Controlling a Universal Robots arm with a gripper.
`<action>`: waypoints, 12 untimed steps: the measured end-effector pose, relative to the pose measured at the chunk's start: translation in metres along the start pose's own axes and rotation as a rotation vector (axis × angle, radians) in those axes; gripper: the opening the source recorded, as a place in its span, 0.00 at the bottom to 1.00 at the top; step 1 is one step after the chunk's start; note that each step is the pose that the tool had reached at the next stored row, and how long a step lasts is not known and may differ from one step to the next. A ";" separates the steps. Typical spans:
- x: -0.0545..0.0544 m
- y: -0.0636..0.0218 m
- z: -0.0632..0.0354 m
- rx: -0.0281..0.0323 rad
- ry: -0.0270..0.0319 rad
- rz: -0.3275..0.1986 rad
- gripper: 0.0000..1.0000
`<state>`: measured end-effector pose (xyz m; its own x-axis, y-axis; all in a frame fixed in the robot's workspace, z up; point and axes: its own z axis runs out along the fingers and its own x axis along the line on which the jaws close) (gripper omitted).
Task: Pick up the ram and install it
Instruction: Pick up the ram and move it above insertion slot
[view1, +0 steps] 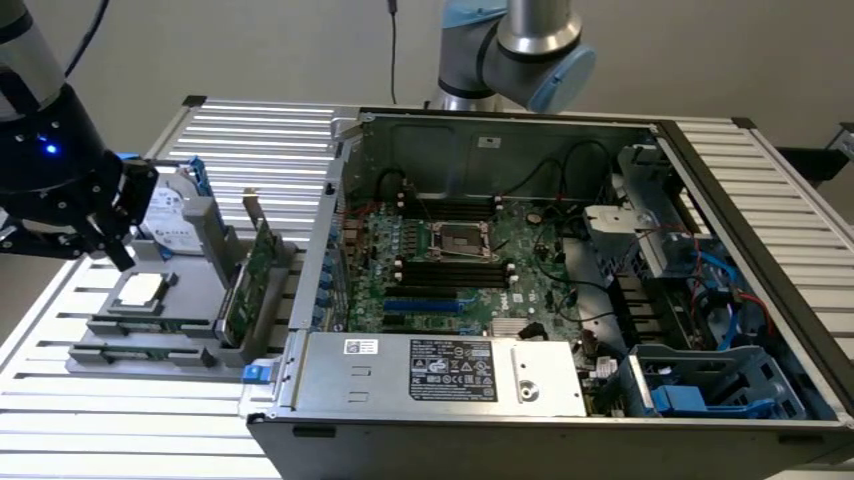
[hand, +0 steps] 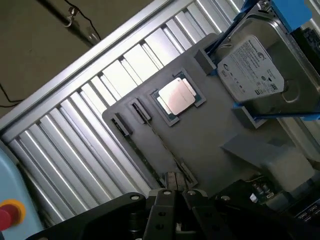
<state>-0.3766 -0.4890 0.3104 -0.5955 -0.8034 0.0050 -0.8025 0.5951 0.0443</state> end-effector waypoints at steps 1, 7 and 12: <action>0.000 0.0000 0.0002 0.0001 0.0009 -0.018 0.11; 0.000 -0.0001 0.0017 0.0006 0.0056 -0.126 0.11; 0.000 -0.0001 0.0024 0.0011 0.0099 -0.217 0.11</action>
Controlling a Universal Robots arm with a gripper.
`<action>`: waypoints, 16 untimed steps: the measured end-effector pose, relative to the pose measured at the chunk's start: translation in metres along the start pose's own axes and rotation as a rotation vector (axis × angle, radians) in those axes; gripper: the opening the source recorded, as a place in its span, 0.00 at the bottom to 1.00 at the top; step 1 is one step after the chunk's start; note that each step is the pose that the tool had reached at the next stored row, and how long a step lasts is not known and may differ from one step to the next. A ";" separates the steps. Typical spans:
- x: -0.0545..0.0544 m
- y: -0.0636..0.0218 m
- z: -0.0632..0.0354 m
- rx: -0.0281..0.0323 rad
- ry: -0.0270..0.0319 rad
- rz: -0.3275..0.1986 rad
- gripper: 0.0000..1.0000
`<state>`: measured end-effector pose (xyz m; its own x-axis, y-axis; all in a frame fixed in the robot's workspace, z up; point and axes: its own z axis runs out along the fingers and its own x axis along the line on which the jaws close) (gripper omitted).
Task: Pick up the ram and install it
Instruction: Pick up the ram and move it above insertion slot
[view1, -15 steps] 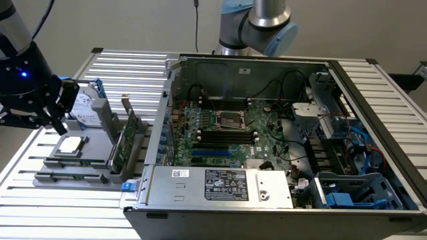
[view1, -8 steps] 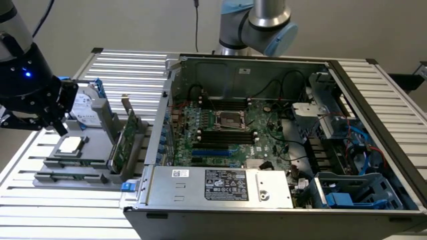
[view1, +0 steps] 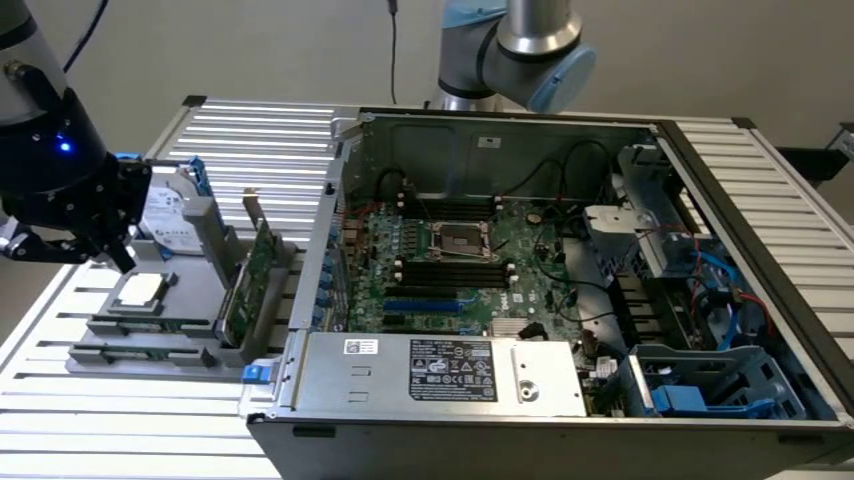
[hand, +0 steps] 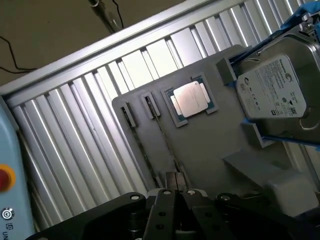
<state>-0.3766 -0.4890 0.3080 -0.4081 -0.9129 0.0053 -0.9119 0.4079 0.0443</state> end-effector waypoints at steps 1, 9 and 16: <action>0.000 0.0000 0.0002 0.0001 0.0008 -0.018 0.11; 0.000 -0.0001 0.0022 0.0010 0.0074 -0.163 0.11; 0.000 -0.0001 0.0034 0.0044 0.0207 -0.283 0.11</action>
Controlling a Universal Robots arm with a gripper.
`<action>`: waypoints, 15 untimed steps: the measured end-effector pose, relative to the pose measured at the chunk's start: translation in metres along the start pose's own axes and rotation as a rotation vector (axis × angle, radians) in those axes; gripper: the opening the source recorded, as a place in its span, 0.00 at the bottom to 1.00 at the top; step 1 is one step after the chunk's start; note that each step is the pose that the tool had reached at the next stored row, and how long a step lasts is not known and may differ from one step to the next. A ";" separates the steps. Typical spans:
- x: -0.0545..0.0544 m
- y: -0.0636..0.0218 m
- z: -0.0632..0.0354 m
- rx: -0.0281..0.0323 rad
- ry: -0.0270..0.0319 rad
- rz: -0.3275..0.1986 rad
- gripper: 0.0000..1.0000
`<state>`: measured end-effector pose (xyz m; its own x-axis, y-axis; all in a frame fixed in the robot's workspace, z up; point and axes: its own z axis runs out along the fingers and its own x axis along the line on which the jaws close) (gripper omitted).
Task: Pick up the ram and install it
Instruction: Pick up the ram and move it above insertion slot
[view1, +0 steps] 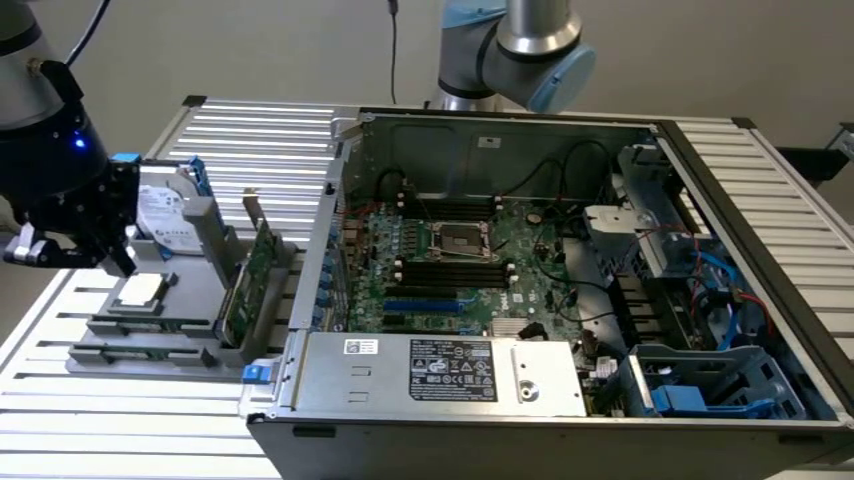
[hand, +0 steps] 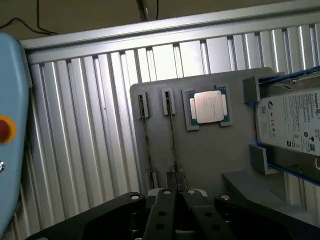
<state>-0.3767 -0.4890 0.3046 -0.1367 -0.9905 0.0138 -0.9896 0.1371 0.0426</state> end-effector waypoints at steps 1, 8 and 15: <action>0.000 0.0000 0.0001 0.0005 0.0030 -0.014 0.11; 0.001 -0.0001 0.0003 0.0033 0.0216 -0.092 0.36; 0.015 -0.0023 0.0065 -0.0020 0.0224 -0.109 0.36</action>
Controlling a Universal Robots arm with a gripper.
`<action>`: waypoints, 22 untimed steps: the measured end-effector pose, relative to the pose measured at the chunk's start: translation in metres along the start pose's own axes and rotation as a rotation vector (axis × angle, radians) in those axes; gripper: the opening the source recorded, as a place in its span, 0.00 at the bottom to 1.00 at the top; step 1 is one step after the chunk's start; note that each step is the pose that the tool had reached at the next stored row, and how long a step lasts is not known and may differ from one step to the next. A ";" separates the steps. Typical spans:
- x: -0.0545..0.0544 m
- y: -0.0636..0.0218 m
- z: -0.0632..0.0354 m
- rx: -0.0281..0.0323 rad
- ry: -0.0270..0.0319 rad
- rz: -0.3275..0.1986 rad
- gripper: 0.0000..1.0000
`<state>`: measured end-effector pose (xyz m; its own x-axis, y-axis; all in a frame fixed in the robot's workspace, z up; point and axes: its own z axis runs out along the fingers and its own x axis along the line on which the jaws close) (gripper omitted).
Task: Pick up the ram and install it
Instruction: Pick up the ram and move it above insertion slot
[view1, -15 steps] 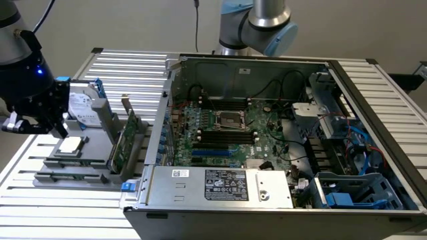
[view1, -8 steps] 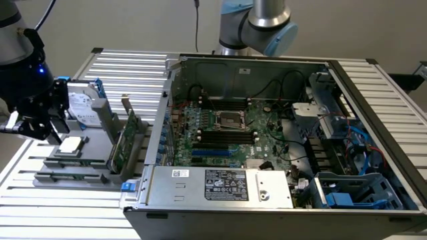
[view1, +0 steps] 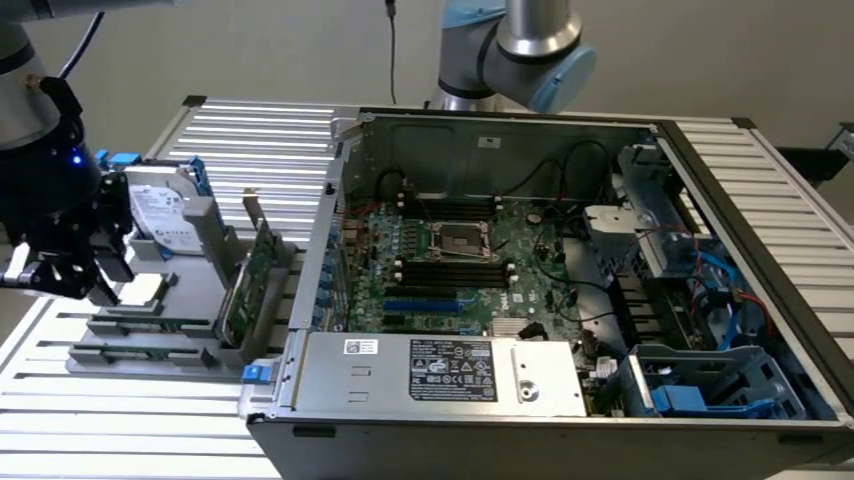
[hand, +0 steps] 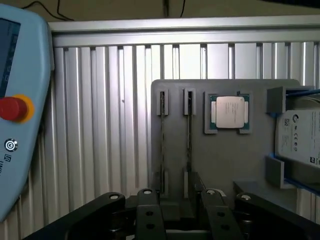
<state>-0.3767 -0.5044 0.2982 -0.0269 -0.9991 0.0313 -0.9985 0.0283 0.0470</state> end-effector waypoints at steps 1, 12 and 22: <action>0.002 -0.0001 0.0017 -0.0006 -0.0001 -0.001 0.36; 0.015 -0.0010 0.0219 -0.0004 -0.0002 -0.032 0.36; 0.017 -0.0015 0.0400 -0.0002 0.0001 -0.038 0.36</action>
<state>-0.3776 -0.5226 0.2587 0.0108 -0.9995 0.0297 -0.9988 -0.0093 0.0483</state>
